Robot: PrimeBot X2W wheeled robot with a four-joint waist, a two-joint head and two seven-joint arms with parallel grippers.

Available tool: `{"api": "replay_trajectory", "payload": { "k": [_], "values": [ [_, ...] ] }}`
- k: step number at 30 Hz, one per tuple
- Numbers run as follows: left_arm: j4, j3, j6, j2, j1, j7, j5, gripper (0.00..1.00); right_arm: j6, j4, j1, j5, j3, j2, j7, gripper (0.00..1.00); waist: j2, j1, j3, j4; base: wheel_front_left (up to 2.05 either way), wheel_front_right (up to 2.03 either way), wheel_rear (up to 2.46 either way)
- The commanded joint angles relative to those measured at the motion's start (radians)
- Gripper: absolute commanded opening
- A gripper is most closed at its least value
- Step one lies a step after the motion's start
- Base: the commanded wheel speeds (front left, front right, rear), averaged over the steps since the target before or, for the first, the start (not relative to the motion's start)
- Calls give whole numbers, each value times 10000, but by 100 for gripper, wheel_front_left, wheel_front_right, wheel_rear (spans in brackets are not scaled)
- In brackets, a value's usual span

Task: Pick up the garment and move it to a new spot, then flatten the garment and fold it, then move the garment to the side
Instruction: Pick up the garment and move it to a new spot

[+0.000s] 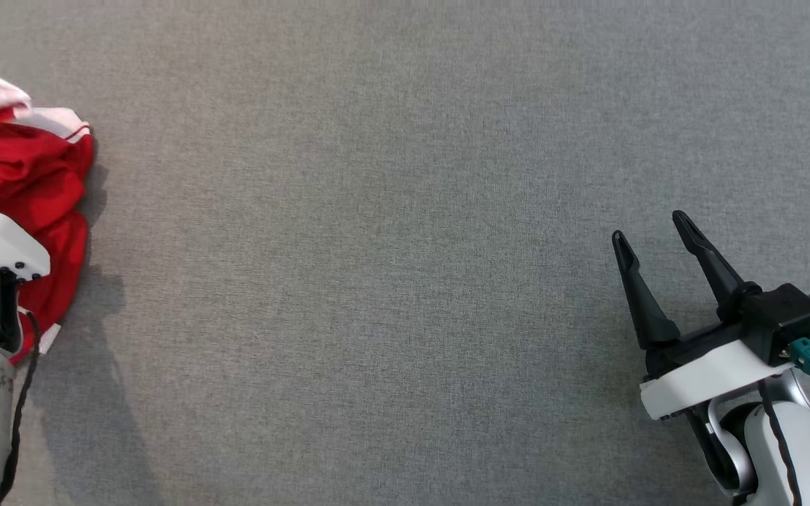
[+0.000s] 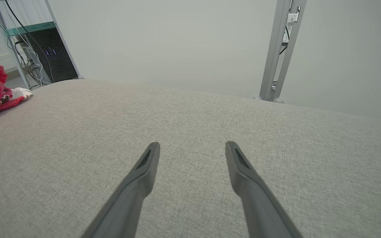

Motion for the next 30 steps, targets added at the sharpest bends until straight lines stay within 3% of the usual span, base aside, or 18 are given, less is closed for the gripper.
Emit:
{"api": "replay_trajectory", "payload": {
  "k": [1,8,16,17,24,30],
  "values": [
    [-124,-29,93,122,-137,-120,164,0,19,21,60,52,-55,-5,-65,100,0,0,-172,35,0,0,0],
    [-2082,-66,535,446,431,-468,662,0,19,219,411,61,-289,256,-230,100,0,0,-1108,21,0,0,0],
    [-5749,-212,1149,709,1922,-102,1093,0,19,367,901,117,-544,594,-338,100,0,0,-2194,-231,0,0,0],
    [-6887,-325,1337,658,2494,233,1165,0,19,424,1078,133,-623,659,-382,100,0,0,-2492,-372,0,0,0],
    [-10549,-763,2167,186,5173,1374,1208,0,19,438,1528,137,-542,832,-344,100,0,0,-3195,-1426,0,0,0],
    [-11647,-1768,2226,-684,6505,1808,946,0,19,245,1619,148,-749,897,-244,100,0,0,-3090,-2345,0,0,0]
  ]
}}
